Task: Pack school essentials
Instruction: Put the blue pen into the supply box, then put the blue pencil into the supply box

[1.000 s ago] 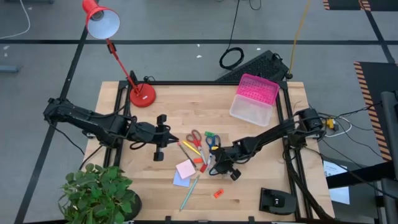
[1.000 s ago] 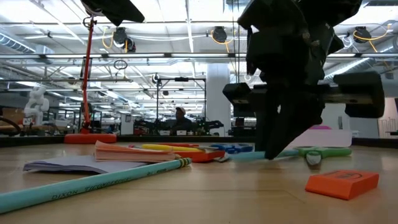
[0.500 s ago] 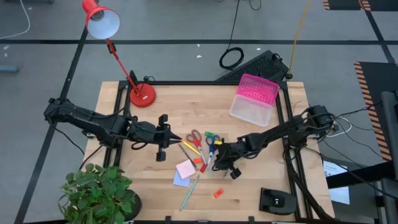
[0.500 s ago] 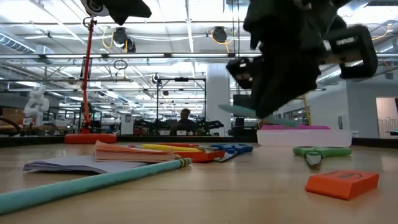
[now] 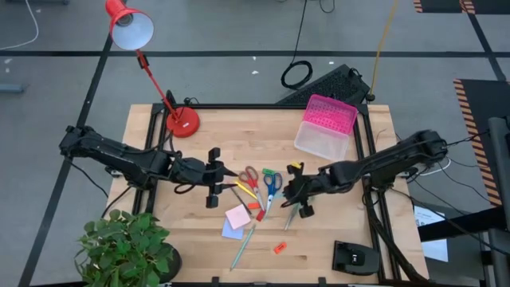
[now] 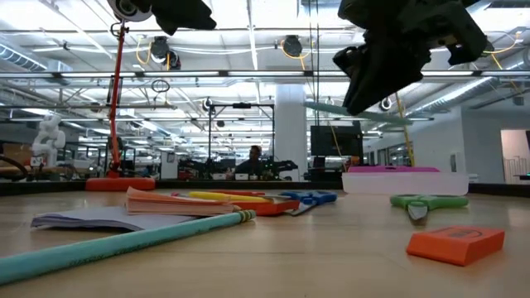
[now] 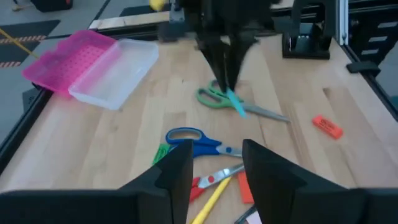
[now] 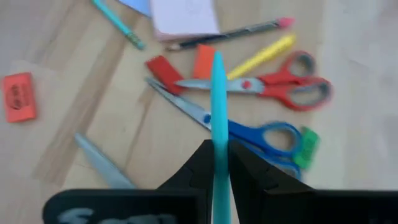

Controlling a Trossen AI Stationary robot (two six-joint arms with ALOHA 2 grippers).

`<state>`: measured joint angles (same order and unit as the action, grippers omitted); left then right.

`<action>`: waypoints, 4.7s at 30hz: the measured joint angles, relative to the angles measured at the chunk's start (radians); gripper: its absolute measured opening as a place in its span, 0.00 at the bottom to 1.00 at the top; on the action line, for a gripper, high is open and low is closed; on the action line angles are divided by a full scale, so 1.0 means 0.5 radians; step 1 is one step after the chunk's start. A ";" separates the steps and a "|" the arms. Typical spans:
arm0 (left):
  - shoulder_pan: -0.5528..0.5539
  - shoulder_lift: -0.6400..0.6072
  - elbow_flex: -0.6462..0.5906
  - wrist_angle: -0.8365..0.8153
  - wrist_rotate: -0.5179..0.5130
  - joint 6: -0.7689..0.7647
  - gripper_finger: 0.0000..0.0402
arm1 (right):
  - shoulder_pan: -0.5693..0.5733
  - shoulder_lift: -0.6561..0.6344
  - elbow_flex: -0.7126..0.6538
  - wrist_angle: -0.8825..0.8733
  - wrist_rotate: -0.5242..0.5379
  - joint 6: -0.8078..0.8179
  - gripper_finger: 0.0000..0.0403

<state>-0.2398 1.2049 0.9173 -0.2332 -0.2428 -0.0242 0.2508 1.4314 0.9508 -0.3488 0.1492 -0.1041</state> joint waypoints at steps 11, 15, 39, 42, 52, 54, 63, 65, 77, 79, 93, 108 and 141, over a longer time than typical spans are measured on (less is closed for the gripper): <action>0.000 0.000 0.000 0.009 0.000 -0.029 0.36 | -0.005 -0.340 0.000 -0.101 0.176 0.242 0.07; 0.000 -0.001 0.000 0.020 -0.003 -0.045 0.36 | -0.037 -0.491 0.000 -0.109 0.276 0.253 0.07; -0.002 -0.001 0.000 0.004 0.012 -0.074 0.36 | -0.951 -0.691 0.444 -0.878 0.111 0.173 0.07; -0.002 -0.001 0.000 0.004 0.012 -0.073 0.36 | -1.052 -0.693 0.444 -0.987 0.110 0.154 0.07; -0.002 -0.001 0.000 0.005 0.012 -0.073 0.36 | -1.254 -0.693 0.365 -1.079 0.058 0.076 0.07; -0.002 -0.001 0.000 0.005 0.012 -0.073 0.36 | -1.290 -0.694 0.305 -1.035 0.058 0.062 0.07; -0.002 -0.001 0.000 0.005 0.012 -0.072 0.36 | -1.475 -0.693 -0.008 -0.783 0.015 -0.041 0.07; -0.002 -0.001 0.000 0.005 0.012 -0.073 0.36 | -1.535 -0.693 -0.083 -0.717 -0.053 -0.076 0.07; -0.002 -0.001 0.000 0.005 0.011 -0.082 0.36 | -1.869 -0.693 -0.469 -0.257 -0.261 -0.355 0.07; -0.002 -0.001 0.000 0.006 0.011 -0.082 0.36 | -1.917 -0.693 -0.517 -0.188 -0.264 -0.405 0.07; -0.002 -0.001 0.000 0.014 0.011 -0.088 0.36 | -2.133 -0.634 -0.713 0.082 -0.308 -0.606 0.07; -0.002 -0.001 0.000 0.014 0.011 -0.089 0.36 | -2.166 -0.234 -0.713 0.130 -0.136 -0.708 0.09; -0.002 -0.002 0.001 0.099 -0.138 -0.098 0.36 | -0.833 -1.177 -0.711 0.263 -0.042 0.244 0.34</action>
<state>-0.2406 1.2041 0.9176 -0.1838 -0.3117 -0.0731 -0.1658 0.8430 0.5953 -0.2174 0.1281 0.0176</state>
